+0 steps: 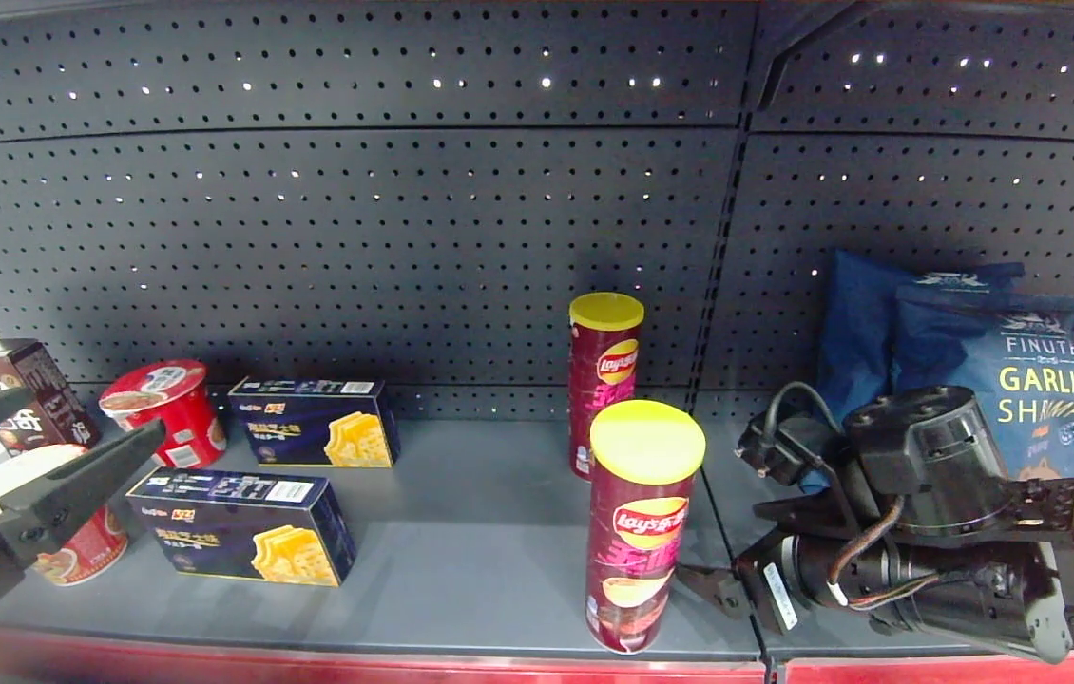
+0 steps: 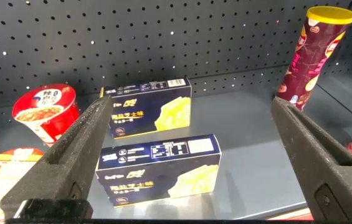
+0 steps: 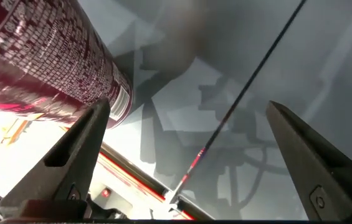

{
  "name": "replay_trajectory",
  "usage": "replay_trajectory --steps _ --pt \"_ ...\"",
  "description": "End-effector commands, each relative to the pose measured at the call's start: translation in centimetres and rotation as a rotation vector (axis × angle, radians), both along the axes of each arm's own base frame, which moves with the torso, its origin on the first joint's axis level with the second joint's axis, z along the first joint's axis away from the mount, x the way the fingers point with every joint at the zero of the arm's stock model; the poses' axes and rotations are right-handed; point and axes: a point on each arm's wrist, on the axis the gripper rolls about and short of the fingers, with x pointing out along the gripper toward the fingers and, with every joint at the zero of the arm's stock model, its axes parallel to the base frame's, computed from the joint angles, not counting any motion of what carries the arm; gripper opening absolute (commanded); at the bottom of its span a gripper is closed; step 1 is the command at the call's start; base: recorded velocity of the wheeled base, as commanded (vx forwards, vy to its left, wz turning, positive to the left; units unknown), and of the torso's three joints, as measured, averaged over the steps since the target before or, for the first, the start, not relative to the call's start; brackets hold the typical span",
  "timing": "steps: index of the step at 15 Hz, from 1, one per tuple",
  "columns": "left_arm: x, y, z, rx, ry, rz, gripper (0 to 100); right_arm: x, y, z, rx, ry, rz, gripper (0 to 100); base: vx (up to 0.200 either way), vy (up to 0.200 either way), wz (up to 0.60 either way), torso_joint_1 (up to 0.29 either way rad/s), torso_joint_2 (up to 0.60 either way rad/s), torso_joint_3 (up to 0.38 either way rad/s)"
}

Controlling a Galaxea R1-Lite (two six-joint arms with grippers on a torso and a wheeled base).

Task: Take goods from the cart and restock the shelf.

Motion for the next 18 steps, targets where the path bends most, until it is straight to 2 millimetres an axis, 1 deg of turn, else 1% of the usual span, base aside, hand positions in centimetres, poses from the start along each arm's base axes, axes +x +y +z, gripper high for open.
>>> replay_trajectory --steps 1,13,18 --pt "0.04 -0.01 -0.15 -0.001 0.006 -0.001 100 0.0 0.12 0.1 0.003 -0.003 0.003 100 0.0 0.0 0.0 0.0 0.0 0.0" --pt "-0.02 0.0 -0.43 0.0 0.014 -0.001 100 0.16 0.65 0.0 0.003 -0.002 0.015 100 0.0 0.0 0.0 0.0 0.0 0.0" --pt "-0.19 0.0 -1.03 0.0 0.031 -0.001 100 0.2 0.85 -0.21 -0.002 0.003 0.02 100 0.0 0.0 0.0 0.0 0.0 0.0"
